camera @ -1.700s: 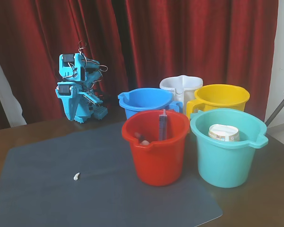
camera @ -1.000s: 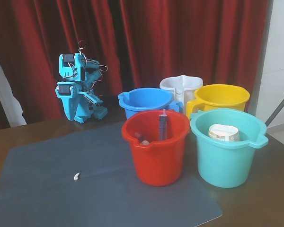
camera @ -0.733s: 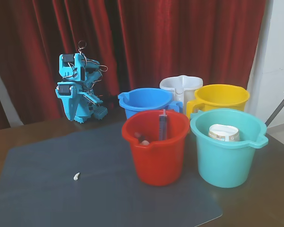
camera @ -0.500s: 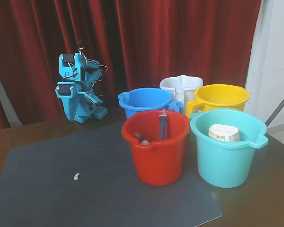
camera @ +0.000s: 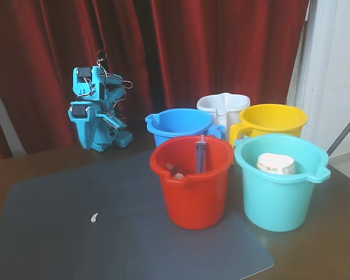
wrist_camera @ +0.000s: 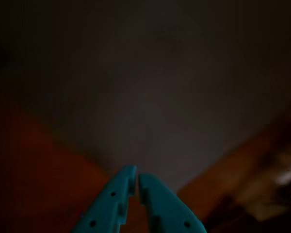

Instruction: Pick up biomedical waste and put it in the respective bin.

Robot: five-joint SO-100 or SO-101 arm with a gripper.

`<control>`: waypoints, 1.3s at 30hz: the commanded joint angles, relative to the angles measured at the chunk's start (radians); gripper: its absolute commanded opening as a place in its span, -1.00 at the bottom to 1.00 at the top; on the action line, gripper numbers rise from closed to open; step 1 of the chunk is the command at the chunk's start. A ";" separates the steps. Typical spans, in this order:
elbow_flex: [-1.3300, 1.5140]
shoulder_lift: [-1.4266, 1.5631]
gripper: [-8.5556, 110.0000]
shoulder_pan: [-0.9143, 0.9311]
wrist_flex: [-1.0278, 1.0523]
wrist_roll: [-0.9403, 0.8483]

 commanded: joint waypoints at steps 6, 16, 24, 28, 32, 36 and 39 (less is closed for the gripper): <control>-0.005 -0.020 -0.85 -0.114 -0.716 0.011; -0.607 -0.712 -0.85 -0.129 -0.442 0.123; -1.577 -1.675 -0.86 -0.133 0.026 0.468; -1.741 -1.894 -0.86 -0.147 0.071 0.753; -1.836 -1.979 -0.85 -0.202 0.109 0.986; -1.882 -2.017 -0.85 -0.212 0.147 1.120; -1.876 -2.019 -0.85 -0.213 0.153 1.173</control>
